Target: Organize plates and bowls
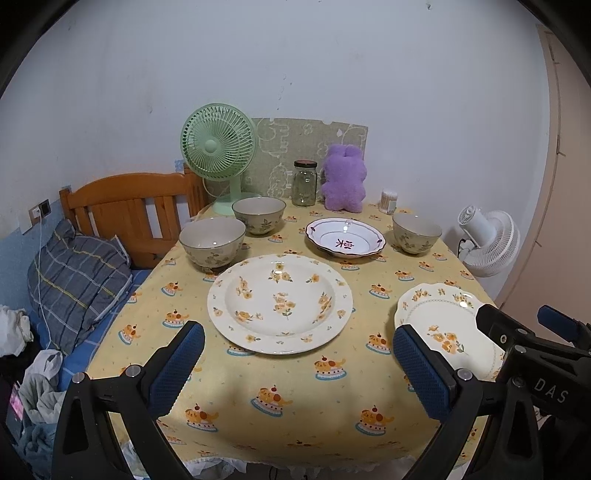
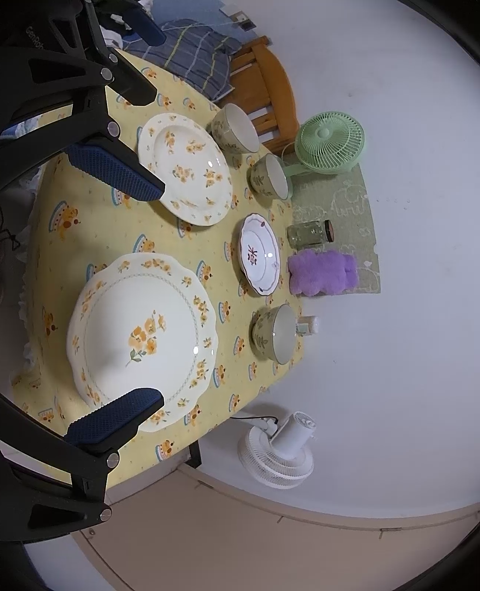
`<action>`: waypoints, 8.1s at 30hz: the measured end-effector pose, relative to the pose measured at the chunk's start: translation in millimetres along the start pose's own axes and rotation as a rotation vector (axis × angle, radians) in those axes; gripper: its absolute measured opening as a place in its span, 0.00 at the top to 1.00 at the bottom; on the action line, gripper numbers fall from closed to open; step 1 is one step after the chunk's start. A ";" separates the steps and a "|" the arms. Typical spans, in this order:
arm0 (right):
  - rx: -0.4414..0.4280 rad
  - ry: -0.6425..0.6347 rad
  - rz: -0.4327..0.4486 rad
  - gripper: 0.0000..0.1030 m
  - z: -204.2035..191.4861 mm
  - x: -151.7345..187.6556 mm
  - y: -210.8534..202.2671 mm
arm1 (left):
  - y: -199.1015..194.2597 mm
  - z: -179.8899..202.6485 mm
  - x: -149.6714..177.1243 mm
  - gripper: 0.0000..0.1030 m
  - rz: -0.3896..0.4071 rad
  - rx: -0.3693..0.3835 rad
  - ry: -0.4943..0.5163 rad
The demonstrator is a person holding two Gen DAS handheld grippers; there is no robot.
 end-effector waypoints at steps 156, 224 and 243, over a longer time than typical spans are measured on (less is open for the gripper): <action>-0.022 -0.077 -0.495 0.47 55.4 -25.7 252.1 | 255.3 69.7 2.2 0.40 -0.486 -0.114 -0.096; -0.066 -0.006 -0.347 0.31 -174.1 -53.6 155.4 | 173.6 -135.0 -43.3 0.22 -0.419 -0.018 -0.107; -0.092 -0.076 -0.457 0.32 -185.1 -43.1 222.2 | 217.3 -147.9 -24.4 0.23 -0.504 -0.077 -0.165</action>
Point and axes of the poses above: each gripper's, at about its wrist camera, not at the fingertips, and y roughly the way its jaws point, z to its right, x to its underside, the point moved 4 cm from there along y, roughly the way its jaws point, and after that the axes turned 13 degrees about x, right-handed, at the moved point
